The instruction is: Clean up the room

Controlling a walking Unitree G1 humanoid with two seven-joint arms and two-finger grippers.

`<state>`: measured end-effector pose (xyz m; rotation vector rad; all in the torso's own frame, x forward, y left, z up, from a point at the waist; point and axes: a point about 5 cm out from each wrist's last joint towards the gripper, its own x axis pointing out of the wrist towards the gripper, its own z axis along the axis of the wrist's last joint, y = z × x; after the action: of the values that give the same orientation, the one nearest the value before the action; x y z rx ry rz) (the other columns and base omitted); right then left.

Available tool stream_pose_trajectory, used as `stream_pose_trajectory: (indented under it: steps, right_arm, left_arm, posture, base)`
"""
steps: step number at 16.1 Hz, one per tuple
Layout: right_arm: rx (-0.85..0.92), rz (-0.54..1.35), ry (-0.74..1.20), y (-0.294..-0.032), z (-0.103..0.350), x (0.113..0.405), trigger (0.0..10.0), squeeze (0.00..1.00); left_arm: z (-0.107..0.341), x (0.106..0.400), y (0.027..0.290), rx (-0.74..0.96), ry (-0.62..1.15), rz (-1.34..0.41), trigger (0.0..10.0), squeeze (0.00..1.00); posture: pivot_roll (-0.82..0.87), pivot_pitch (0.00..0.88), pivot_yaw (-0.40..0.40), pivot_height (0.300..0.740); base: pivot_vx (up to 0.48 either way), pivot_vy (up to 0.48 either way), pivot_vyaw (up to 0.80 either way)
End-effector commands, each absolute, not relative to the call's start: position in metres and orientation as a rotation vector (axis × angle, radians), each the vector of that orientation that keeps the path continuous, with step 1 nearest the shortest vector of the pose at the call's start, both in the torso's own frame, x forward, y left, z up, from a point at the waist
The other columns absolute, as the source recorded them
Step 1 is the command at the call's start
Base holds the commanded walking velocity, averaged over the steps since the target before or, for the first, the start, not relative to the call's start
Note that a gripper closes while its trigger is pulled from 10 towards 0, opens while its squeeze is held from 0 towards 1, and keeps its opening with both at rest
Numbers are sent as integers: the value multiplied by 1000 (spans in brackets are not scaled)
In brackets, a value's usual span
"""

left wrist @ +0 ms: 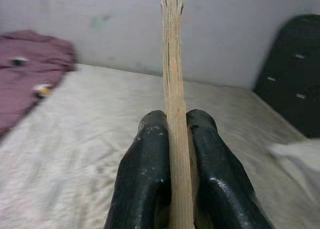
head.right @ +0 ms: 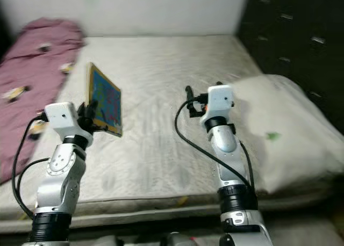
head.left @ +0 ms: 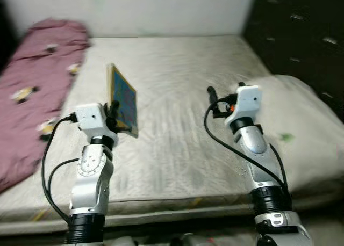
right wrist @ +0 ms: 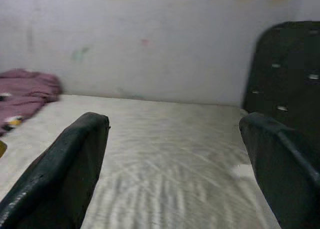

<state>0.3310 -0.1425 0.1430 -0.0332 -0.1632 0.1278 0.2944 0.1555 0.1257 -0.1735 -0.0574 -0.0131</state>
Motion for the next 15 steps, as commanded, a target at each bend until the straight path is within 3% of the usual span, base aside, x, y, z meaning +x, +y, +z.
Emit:
stream_pose_trajectory:
  steps: [1,5,15]
  right_arm:
    - [-32,137,-160,-139,142,330,10000,0]
    - [-41,144,-159,-138,142,330,10000,0]
    - [-52,152,-164,-139,144,330,10000,0]
  left_arm:
    - [137,296,157,-160,-108,-13,10000,0]
    - [137,296,157,-167,-110,-12,10000,0]
    - [135,294,157,-171,-105,-8,10000,0]
  posture:
    - [-47,0,-6,740]
    - [-52,0,-5,740]
    - [-56,0,-9,740]
  base:
    - [0,0,0]
    - [0,-143,0]
    - [0,-383,0]
